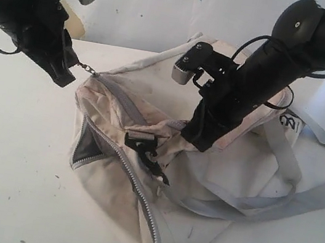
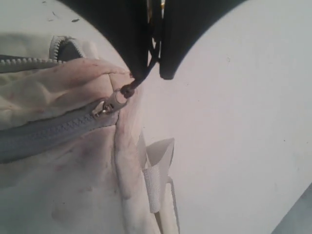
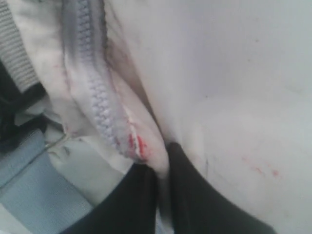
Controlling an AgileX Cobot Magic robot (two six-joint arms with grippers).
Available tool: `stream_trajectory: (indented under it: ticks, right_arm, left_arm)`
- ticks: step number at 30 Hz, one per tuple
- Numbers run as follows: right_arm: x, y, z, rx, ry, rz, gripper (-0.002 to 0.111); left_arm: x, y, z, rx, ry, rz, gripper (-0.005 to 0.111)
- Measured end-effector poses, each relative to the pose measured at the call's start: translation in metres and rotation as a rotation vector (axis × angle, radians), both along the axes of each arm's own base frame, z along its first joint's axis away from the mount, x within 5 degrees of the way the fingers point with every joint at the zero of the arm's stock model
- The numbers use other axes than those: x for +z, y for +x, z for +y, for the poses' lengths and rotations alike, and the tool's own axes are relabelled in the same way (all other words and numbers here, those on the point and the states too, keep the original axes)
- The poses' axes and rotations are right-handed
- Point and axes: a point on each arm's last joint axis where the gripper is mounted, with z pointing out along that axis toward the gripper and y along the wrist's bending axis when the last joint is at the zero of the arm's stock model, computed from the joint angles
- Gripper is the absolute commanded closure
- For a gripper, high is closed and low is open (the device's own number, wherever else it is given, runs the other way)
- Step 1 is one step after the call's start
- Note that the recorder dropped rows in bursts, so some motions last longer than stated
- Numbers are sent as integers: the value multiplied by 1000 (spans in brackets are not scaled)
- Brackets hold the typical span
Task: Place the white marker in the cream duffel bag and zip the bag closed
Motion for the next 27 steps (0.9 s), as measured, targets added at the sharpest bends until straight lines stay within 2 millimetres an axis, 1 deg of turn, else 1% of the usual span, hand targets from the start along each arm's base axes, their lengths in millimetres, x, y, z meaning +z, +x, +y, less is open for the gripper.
stream_trajectory:
  ticks: [5,9,11,12,14,17,18,19,20,24,27]
  right_arm:
    - [1,4,0,-95,2,-9,108]
    - [1,5,1,-122,11,-13,107]
    - [2,5,2,-131,27,-7,99]
    - [2,5,2,-138,36,-2,93]
    - [2,5,4,-145,52,6,78]
    - [0,5,1,-158,61,33,55]
    - [0,5,1,-167,72,40,49]
    - [1,5,1,-174,82,45,46]
    - [1,5,1,-176,88,48,44]
    - [1,5,2,-185,102,55,45]
    - [5,5,1,-204,111,53,45]
  left_arm:
    - [0,2,1,86,-20,-6,107]
    - [1,3,1,113,-35,-14,107]
    - [1,3,1,118,-40,-14,107]
    - [1,3,1,120,-41,-13,106]
    - [1,3,1,115,-38,-14,102]
    - [2,5,5,99,-15,-28,88]
    - [3,5,7,93,-11,-35,80]
    - [3,5,6,88,-19,-41,75]
    - [4,6,7,88,-25,-45,67]
    - [5,6,5,86,-52,-49,39]
    - [5,6,4,86,-62,-51,30]
